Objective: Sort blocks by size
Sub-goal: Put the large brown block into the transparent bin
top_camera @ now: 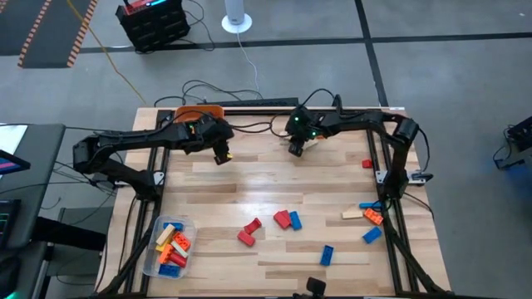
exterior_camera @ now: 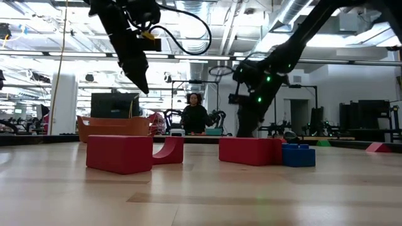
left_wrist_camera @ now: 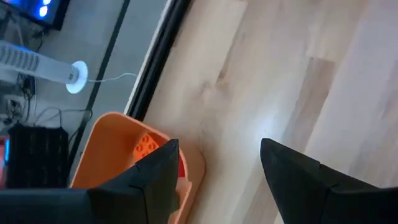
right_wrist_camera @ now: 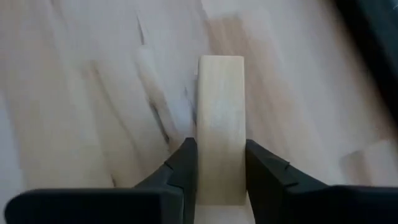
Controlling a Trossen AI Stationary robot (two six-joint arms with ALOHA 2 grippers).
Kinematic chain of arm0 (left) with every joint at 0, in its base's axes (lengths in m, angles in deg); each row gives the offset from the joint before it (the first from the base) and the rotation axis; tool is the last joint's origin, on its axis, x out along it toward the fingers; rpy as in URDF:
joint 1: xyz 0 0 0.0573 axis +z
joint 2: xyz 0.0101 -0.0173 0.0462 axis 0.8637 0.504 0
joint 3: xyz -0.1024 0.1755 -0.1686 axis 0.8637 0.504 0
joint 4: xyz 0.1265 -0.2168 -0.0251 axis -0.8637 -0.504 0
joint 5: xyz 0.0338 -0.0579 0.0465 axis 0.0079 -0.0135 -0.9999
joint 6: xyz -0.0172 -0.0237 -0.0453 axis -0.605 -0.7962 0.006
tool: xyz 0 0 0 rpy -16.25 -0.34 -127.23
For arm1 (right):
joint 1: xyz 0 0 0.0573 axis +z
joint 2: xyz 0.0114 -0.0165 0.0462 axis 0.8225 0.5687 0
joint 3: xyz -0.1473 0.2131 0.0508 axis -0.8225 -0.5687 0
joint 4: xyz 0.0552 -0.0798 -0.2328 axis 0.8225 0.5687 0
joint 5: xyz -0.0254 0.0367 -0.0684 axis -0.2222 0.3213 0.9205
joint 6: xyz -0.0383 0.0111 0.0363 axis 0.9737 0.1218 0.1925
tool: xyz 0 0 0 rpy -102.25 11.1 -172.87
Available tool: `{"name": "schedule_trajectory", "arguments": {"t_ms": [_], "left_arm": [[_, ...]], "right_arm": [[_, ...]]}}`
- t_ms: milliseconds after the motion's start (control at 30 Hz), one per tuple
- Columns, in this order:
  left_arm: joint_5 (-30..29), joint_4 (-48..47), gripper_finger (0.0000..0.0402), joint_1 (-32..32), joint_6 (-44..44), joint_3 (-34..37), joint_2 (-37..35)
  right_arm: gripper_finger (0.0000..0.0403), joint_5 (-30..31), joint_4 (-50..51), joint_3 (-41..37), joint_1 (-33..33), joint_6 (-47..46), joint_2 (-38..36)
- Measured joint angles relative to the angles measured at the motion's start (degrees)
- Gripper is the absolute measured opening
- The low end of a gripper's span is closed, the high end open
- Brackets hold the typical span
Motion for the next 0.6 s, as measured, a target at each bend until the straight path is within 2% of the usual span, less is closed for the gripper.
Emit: {"name": "schedule_trajectory", "arguments": {"t_ms": [67, 133, 267, 333, 467, 600], "left_arm": [[1.46, 0.14, 0.0219, -0.47, 2.58, 0.12, 0.0], [4.01, 1.8, 0.0219, -1.26, 5.6, 1.04, 0.0], [12.14, 11.84, 0.0219, -4.51, 15.26, 6.19, 0.01], [13.04, 18.06, 0.0218, -6.84, 20.94, 9.03, 0.07], [12.91, 29.99, 0.0216, -10.47, 30.76, 12.76, 0.07], [12.97, 37.35, 0.0215, -12.62, 32.83, 13.34, 0.07]], "right_arm": [[0.0125, -0.21, 1.08, 0.02, 0.96, 0.34, -2.77], [0.0125, -3.83, 2.04, 0.06, 2.04, 1.02, -5.62], [0.0125, -19.59, 2.71, 0.12, 4.58, 0.73, -10.47], [0.0125, -25.17, 2.25, 0.13, 6.56, -0.62, -11.71], [0.0136, -26.84, 1.49, 0.15, 11.21, -1.05, -12.02], [0.0136, -26.84, -1.27, 0.15, 14.91, -2.82, -11.55]]}}
